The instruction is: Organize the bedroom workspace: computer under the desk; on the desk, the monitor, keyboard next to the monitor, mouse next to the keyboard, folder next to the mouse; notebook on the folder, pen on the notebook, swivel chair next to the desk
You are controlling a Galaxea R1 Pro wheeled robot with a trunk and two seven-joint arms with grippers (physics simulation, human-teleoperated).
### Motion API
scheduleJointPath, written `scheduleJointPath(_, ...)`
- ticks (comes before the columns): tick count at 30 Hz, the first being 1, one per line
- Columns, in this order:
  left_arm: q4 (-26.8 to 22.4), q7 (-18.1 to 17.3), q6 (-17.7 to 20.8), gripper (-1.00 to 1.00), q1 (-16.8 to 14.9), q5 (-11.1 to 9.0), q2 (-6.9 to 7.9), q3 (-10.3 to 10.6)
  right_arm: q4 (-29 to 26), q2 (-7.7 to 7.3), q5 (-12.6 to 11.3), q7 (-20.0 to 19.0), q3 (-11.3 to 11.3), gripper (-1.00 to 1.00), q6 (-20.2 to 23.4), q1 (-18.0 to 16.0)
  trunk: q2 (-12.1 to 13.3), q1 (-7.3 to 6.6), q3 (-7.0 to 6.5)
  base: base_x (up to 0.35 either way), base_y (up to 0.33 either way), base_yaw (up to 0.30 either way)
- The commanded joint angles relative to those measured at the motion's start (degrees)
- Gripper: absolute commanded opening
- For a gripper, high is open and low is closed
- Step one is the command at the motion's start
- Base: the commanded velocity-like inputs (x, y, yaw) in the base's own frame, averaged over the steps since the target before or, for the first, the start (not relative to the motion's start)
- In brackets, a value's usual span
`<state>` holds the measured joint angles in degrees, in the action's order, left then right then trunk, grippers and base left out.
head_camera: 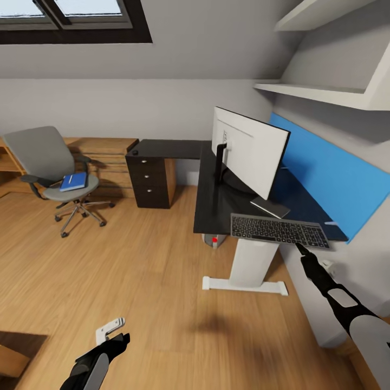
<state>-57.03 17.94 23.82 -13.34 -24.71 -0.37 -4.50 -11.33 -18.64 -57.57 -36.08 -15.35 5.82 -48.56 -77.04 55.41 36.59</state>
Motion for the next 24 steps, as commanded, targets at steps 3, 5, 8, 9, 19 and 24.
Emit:
scheduleJointPath(3, -0.1, 0.3, 0.2, 1.0, 0.0, -0.6, -0.05, 0.0, 0.1, -0.03, -0.6, -0.2, -0.1, 1.0, 0.6, 0.0, 0.0, 0.02, 0.05, 0.179, 0.0, 0.0)
scheduleJointPath(5, -0.1, 0.4, 0.3, 1.0, 0.0, -0.6, -0.06, 0.0, 0.1, -0.02, -0.6, -0.1, -0.2, 1.0, 0.6, 0.0, 0.0, 0.02, 0.05, 0.064, 0.0, 0.0)
scheduleJointPath(8, -0.1, 0.4, 0.2, 1.0, 0.0, -0.6, -0.08, 0.0, 0.1, 0.0, -0.6, 0.0, -0.2, 1.0, 0.6, 0.0, 0.0, 0.02, 0.05, 0.049, 0.0, 0.0)
scheduleJointPath(9, -0.1, 0.4, 0.2, 1.0, 0.0, -0.6, -0.1, 0.0, 0.1, 0.0, -0.6, 0.0, -0.2, 1.0, 0.6, 0.0, 0.0, 0.02, 0.05, 0.123, 0.0, 0.0)
scheduleJointPath(19, -0.1, 0.3, 0.2, 1.0, 0.0, -0.6, -0.09, 0.0, 0.4, -0.14, -0.6, 0.6, -0.2, 1.0, 0.6, 0.0, 0.0, 0.02, 0.05, 0.134, 0.0, 0.0)
scheduleJointPath(24, -0.2, 0.3, 0.4, 1.0, 0.0, -0.6, -0.14, 0.1, 0.4, -0.16, -0.6, 1.2, -0.2, 1.0, 0.6, 0.0, -1.6, 0.9, 0.77, 0.009, 0.0, 0.0)
